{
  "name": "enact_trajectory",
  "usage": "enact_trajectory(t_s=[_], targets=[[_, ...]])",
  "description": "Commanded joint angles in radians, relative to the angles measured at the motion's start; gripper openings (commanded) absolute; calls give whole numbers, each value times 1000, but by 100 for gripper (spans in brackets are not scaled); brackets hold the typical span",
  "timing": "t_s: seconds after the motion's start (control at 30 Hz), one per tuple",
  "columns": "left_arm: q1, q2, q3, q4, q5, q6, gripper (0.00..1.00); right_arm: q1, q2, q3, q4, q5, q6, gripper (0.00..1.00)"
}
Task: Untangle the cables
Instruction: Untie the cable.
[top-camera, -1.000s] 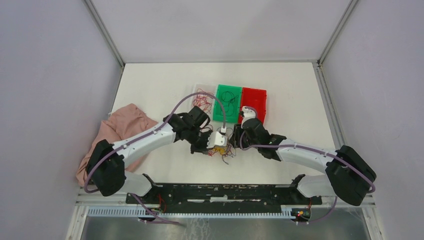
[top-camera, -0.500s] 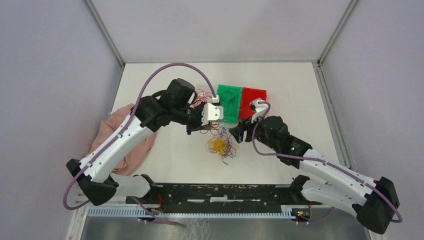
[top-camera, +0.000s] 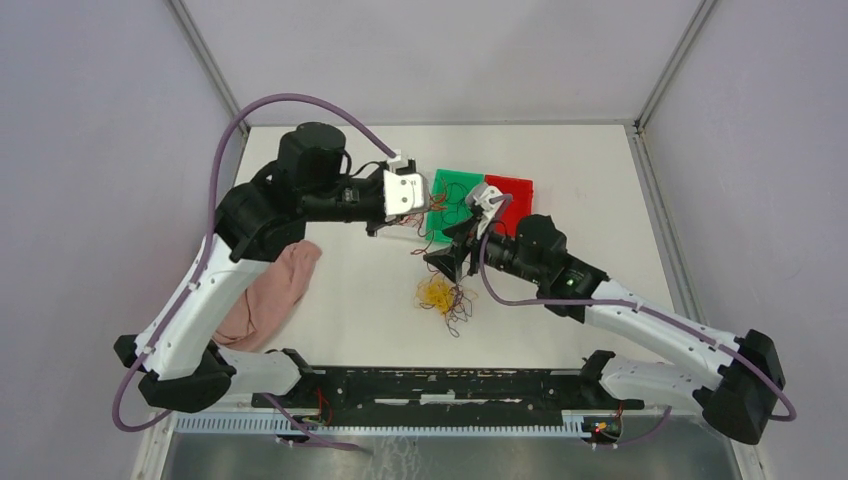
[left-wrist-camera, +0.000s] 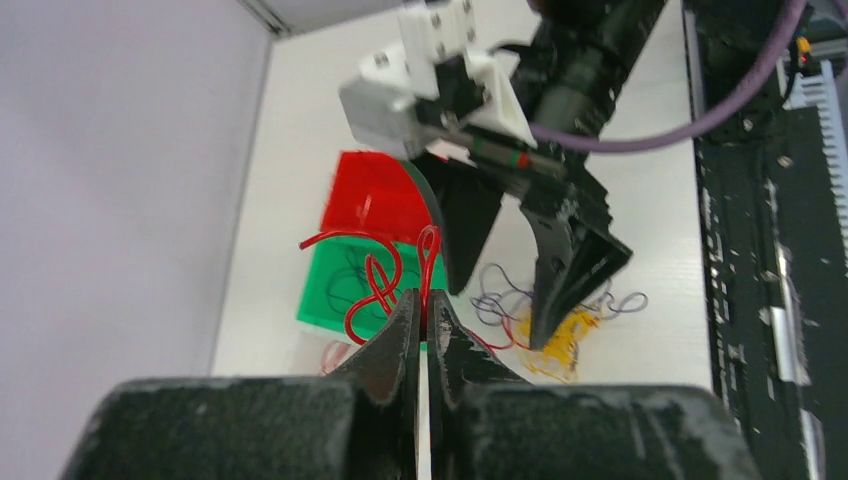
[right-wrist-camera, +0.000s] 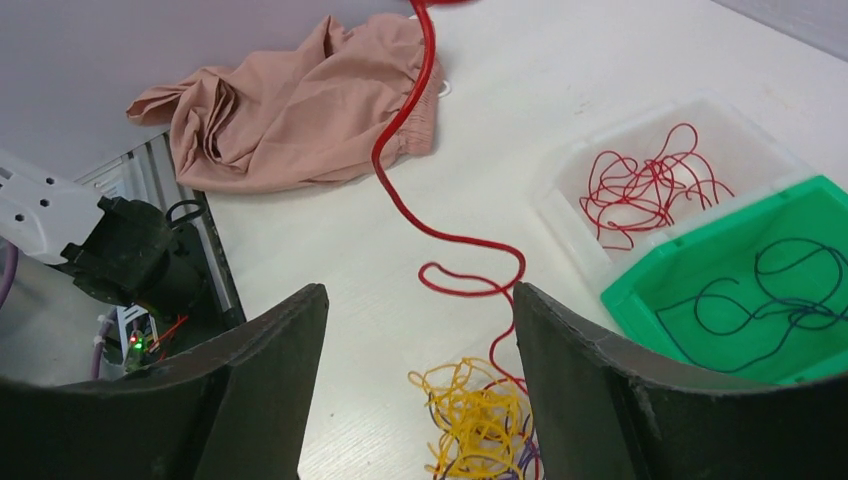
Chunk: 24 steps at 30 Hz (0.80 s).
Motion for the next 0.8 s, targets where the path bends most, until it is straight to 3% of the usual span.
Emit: enact_trajectory(t_s=[0.0, 0.3, 0.77], targets=[[-3, -41, 52, 186, -17, -35, 3, 14, 62, 85, 134, 31, -57, 75], [-4, -40, 150, 299, 10, -36, 3, 29, 244, 155, 239, 147, -69, 75], [-3, -20, 230, 807, -70, 39, 3, 62, 413, 39, 401, 211, 8, 72]])
